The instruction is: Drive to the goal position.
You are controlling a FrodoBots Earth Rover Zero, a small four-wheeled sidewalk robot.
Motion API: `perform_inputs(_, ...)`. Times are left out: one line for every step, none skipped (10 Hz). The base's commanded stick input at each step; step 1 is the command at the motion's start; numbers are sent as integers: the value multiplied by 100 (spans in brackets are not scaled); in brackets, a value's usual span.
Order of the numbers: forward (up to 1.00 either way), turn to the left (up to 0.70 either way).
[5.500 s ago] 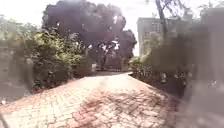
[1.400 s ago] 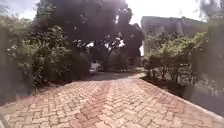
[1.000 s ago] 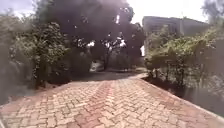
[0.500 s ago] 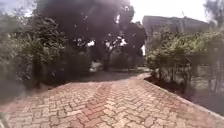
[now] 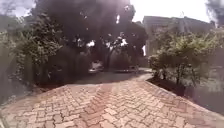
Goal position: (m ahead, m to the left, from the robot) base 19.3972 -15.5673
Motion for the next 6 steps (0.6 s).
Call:
perform_inputs(70, 0)
perform_inputs(70, 0)
perform_inputs(70, 0)
perform_inputs(70, 0)
perform_inputs(70, 0)
perform_inputs(70, 0)
